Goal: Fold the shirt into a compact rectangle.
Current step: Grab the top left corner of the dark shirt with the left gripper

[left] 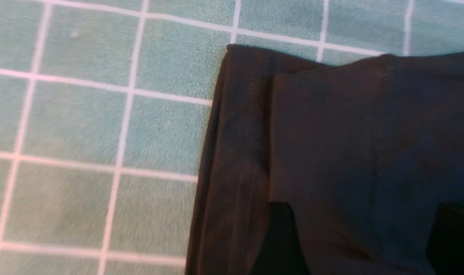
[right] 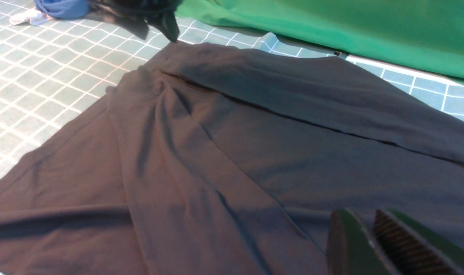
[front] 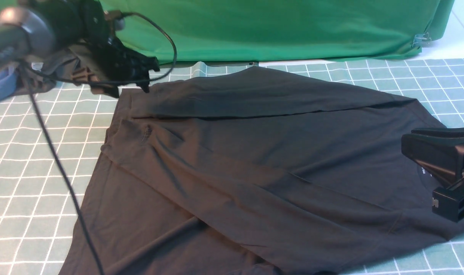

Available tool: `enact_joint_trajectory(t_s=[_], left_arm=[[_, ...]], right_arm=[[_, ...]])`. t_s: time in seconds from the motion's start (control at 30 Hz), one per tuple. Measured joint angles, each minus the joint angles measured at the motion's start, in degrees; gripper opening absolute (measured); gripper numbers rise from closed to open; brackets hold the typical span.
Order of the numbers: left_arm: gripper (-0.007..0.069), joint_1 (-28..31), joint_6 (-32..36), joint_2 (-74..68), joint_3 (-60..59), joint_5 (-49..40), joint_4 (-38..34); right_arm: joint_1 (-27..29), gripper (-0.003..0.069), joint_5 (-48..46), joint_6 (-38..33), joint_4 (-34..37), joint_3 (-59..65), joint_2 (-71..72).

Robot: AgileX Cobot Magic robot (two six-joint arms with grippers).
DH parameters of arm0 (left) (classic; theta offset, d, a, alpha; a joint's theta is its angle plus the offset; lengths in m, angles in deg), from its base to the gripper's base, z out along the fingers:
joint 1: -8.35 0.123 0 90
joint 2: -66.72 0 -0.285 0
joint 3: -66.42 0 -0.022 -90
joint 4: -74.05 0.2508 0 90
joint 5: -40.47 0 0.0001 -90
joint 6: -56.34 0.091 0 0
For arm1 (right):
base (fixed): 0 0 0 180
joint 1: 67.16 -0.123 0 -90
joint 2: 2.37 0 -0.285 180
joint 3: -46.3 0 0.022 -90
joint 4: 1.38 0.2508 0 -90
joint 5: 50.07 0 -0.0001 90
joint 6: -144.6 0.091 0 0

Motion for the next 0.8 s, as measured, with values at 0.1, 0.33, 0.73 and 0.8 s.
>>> enact_joint_trajectory(t_s=[0.1, 0.33, 0.73, 0.8], left_arm=[[0.0451, 0.1, 0.3, -3.0, 1.2, -0.1, 0.1], [0.0449, 0.2, 0.4, -5.6, 1.7, -0.4, -1.0], [0.0058, 0.2, 7.1, -5.8, 1.8, 0.0, -2.6], [0.0031, 0.1, 7.7, -5.2, 1.8, -0.1, -2.5]], right_arm=[[0.0, 0.0093, -0.4, 0.0, 0.0, 0.0, 0.0], [0.0, 0.0093, -1.2, 0.0, 0.0, 0.0, 0.0], [0.0, 0.0093, -1.3, -0.1, 0.0, 0.0, 0.0], [0.0, 0.0093, -1.3, -0.1, 0.0, 0.0, 0.0]])
